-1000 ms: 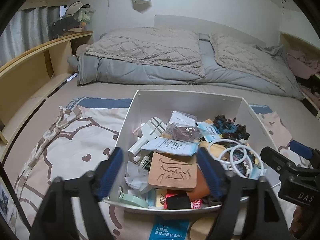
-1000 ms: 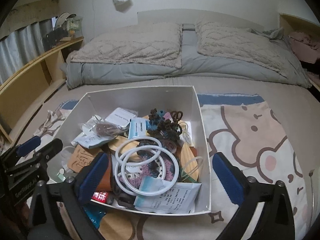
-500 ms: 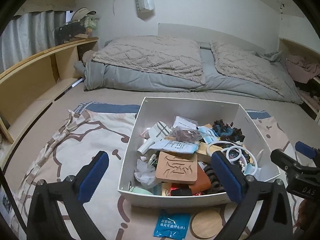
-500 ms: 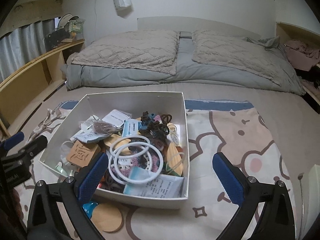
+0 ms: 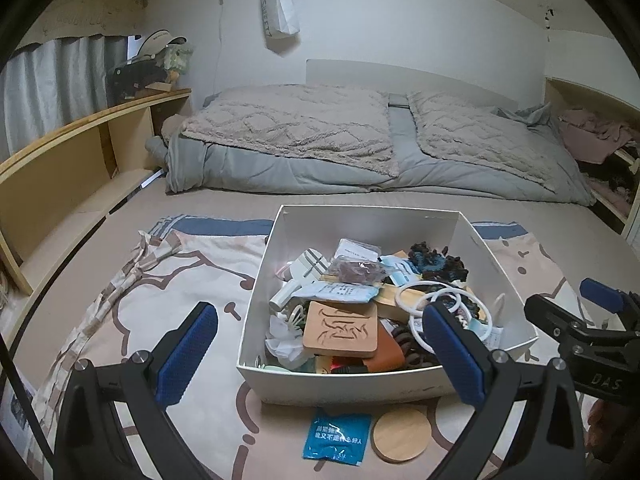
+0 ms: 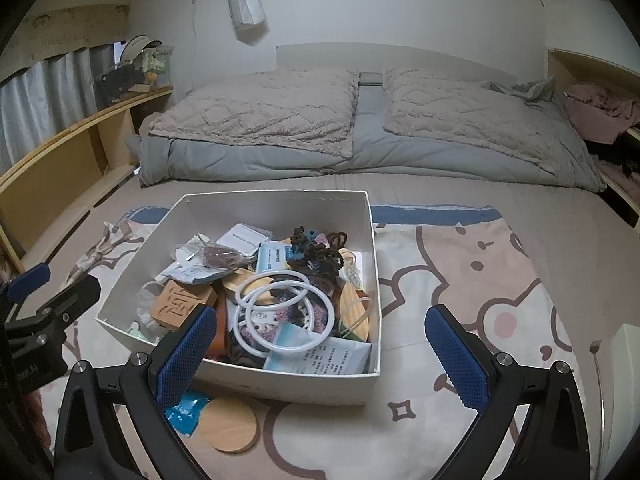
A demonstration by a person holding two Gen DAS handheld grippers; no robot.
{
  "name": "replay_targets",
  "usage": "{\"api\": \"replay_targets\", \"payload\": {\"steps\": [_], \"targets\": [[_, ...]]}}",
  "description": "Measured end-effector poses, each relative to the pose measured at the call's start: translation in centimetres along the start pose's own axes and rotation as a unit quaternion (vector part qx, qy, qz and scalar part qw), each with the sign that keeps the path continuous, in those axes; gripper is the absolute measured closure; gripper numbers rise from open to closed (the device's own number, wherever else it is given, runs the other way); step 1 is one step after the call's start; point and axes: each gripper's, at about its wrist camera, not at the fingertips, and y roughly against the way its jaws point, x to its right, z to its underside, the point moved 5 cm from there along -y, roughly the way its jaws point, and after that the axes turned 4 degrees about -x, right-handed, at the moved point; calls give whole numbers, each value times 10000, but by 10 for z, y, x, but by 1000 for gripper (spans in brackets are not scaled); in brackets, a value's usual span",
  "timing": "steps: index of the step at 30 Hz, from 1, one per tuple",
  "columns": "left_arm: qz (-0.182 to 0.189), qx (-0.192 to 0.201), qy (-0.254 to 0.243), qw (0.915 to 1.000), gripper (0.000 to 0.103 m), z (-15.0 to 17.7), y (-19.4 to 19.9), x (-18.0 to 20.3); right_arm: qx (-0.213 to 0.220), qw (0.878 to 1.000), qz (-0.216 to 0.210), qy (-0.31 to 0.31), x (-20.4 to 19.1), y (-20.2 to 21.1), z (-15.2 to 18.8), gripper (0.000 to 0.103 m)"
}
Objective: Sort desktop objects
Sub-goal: 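Pull both open tools back away from the shoe box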
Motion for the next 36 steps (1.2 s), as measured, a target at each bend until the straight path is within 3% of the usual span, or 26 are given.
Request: {"api": "replay_targets", "payload": {"steps": [18,26,36], "targets": [[69,53,269,9996,0,9,22,-10,150,9997,162,-128,-9,17,13,0],[-104,211,474,9986,0,18,28,-16,405,9985,361,-92,-8,22,18,0],[-206,218,541,9981,0,49,27,-17,553,9972,499,-19,-3,26,33,0]]}}
